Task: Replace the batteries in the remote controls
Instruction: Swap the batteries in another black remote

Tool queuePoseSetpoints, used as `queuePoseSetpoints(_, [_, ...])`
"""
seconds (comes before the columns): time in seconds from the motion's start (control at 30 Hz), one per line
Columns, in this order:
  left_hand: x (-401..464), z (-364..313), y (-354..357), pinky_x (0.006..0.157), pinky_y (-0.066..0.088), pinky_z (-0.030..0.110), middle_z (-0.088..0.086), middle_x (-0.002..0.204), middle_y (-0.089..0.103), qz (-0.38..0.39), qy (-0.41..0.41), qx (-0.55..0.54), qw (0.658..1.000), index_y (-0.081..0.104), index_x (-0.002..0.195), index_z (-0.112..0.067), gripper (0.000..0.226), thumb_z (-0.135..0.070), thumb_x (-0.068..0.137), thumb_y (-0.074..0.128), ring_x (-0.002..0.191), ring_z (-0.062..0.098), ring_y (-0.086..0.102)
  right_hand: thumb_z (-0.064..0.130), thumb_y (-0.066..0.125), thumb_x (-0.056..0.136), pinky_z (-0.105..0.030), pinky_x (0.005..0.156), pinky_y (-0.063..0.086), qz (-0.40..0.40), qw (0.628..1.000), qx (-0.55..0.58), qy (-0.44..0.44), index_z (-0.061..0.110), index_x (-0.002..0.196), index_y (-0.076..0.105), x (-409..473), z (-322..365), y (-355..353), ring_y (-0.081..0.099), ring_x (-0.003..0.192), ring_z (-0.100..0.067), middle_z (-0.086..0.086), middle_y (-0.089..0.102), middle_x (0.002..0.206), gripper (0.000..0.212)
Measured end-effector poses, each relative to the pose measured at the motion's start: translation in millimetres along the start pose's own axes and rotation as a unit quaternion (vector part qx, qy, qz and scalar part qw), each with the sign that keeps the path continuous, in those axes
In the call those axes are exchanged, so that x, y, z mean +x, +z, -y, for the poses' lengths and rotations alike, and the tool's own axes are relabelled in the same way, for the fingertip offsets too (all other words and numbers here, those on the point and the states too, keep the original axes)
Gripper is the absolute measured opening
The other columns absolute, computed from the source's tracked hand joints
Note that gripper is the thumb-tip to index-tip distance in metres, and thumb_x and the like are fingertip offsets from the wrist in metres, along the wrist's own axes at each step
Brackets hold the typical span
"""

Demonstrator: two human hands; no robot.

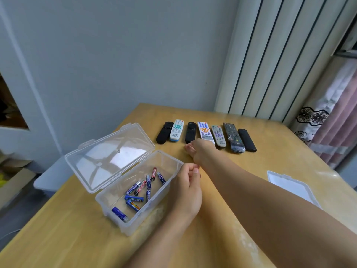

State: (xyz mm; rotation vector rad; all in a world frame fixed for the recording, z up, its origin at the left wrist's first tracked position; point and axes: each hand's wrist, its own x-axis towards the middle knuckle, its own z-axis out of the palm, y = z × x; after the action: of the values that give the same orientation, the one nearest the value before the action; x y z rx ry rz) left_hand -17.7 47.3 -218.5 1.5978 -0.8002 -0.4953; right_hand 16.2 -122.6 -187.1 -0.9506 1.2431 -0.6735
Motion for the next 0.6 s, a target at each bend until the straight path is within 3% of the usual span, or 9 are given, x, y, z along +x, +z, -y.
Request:
queuePoseSetpoints(0.07, [0.0,-1.8,0.5,0.073,0.044,0.025,-0.008,0.092,0.068,-0.011,0.001,-0.006,1.000,0.064,0.103,-0.024,0.019,-0.025,0.106,0.045,0.086,0.008,0.061,0.006,0.054,0.097,-0.024,0.076,0.057,-0.046,0.978,0.191,0.063,-0.003,0.104,0.056,-6.3,8.4,0.9,0.070,0.092,-0.021,-0.015,0.067,0.100,0.012])
queuePoseSetpoints(0.1, [0.3,-1.8,0.2,0.070,0.044,0.024,-0.006,0.089,0.068,-0.021,-0.001,-0.011,1.000,0.064,0.100,-0.023,0.020,-0.024,0.106,0.046,0.083,0.009,0.060,0.002,0.055,0.094,-0.026,0.067,0.059,-0.057,0.986,0.158,0.015,-0.003,0.088,0.056,-6.3,7.1,1.9,0.069,0.075,-0.021,-0.015,0.067,0.084,0.008])
queuePoseSetpoints(0.13, [0.8,-2.4,-0.2,0.068,0.043,0.022,-0.006,0.088,0.068,-0.032,-0.005,-0.018,0.999,0.064,0.097,-0.023,0.021,-0.023,0.106,0.046,0.081,0.009,0.060,0.000,0.057,0.092,-0.032,0.066,0.062,-0.071,0.995,0.050,-0.054,-0.002,0.081,0.060,-9.9,9.0,5.5,0.068,0.067,-0.022,-0.013,0.068,0.077,0.011])
queuePoseSetpoints(0.2, [2.0,-2.3,-1.6,0.066,0.042,0.017,-0.005,0.088,0.068,-0.052,-0.013,-0.029,0.998,0.064,0.094,-0.022,0.022,-0.021,0.106,0.046,0.083,0.010,0.061,0.001,0.061,0.089,-0.038,0.067,0.063,-0.031,0.957,-0.171,-0.233,0.005,0.093,0.072,-18.6,11.7,15.3,0.069,0.072,-0.023,-0.009,0.072,0.086,0.012])
queuePoseSetpoints(0.27, [2.9,-1.6,-1.9,0.063,0.041,0.013,-0.006,0.088,0.068,-0.057,-0.011,-0.035,0.998,0.065,0.094,-0.021,0.023,-0.020,0.106,0.046,0.081,0.007,0.061,0.008,0.065,0.089,-0.030,0.055,0.054,0.008,0.867,-0.353,-0.351,0.014,0.111,0.072,-12.0,20.7,24.2,0.065,0.078,-0.022,-0.004,0.069,0.100,0.024])
queuePoseSetpoints(0.33, [2.7,-0.6,-1.5,0.059,0.040,0.014,-0.007,0.086,0.067,-0.055,-0.006,-0.049,0.997,0.065,0.093,-0.021,0.023,-0.019,0.106,0.045,0.069,0.004,0.056,0.016,0.064,0.092,-0.025,0.055,0.042,0.033,0.776,-0.494,-0.392,0.020,0.125,0.066,0.6,29.5,33.8,0.058,0.077,-0.019,-0.006,0.065,0.108,0.034])
queuePoseSetpoints(0.43, [2.3,-0.1,0.1,0.057,0.038,0.021,-0.006,0.082,0.065,-0.056,-0.004,-0.067,0.996,0.065,0.091,-0.021,0.025,-0.017,0.106,0.045,0.060,0.005,0.049,0.028,0.058,0.095,-0.030,0.072,0.041,0.049,0.673,-0.635,-0.376,0.022,0.138,0.056,22.6,30.9,47.9,0.052,0.091,-0.026,-0.014,0.055,0.129,0.044])
queuePoseSetpoints(0.5, [4.0,1.9,1.2,0.057,0.039,0.023,-0.005,0.081,0.066,-0.063,-0.005,-0.060,0.996,0.064,0.090,-0.024,0.026,-0.018,0.105,0.045,0.061,0.007,0.050,0.032,0.053,0.097,-0.034,0.076,0.045,0.042,0.648,-0.675,-0.351,0.021,0.138,0.054,31.5,25.9,54.3,0.054,0.099,-0.032,-0.017,0.048,0.134,0.042])
queuePoseSetpoints(0.6, [5.2,1.3,1.0,0.058,0.039,0.017,-0.006,0.080,0.066,-0.066,-0.004,-0.046,0.997,0.064,0.088,-0.026,0.026,-0.019,0.105,0.045,0.067,0.005,0.055,0.035,0.052,0.098,-0.037,0.073,0.047,0.019,0.663,-0.661,-0.352,0.024,0.142,0.048,37.8,17.3,56.6,0.056,0.101,-0.035,-0.020,0.043,0.135,0.045])
